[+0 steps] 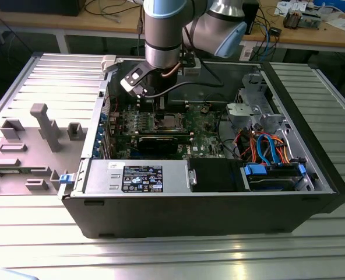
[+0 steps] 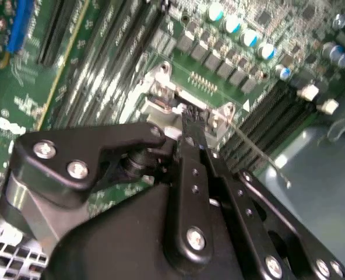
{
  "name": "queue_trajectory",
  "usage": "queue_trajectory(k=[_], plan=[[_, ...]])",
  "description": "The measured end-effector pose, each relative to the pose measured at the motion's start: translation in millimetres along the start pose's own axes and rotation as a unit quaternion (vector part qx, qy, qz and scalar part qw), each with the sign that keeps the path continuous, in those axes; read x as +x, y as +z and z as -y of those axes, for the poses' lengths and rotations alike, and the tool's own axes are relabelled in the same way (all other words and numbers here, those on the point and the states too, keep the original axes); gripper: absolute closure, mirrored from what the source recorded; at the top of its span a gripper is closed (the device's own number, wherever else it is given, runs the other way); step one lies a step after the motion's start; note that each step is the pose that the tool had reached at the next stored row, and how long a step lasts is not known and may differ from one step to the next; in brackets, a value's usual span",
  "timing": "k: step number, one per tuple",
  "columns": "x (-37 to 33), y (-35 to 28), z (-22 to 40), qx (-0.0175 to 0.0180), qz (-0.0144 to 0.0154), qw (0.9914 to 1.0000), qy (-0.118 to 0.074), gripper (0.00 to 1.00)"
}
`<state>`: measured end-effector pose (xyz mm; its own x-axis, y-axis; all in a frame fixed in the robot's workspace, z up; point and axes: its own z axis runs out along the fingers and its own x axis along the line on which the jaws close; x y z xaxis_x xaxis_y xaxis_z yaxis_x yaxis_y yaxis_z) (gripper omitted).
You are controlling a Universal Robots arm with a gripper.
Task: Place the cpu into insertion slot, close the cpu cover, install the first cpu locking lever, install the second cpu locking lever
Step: 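Close the cpu cover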
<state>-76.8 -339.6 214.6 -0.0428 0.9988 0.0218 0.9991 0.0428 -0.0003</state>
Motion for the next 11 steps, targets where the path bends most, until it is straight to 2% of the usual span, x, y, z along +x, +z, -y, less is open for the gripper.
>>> queue_trajectory(k=[7, 9, 11], plan=[[-0.2, 9.0, 0.1, 0.0004, 0.0001, 1.00000, 0.000, 0.89], [-0.1, 8.7, 0.3, 0.0002, -0.0002, 1.00000, 0.000, 0.89], [-0.1, 5.5, 0.4, 0.0002, -0.0001, 1.00000, 0.000, 0.89]])
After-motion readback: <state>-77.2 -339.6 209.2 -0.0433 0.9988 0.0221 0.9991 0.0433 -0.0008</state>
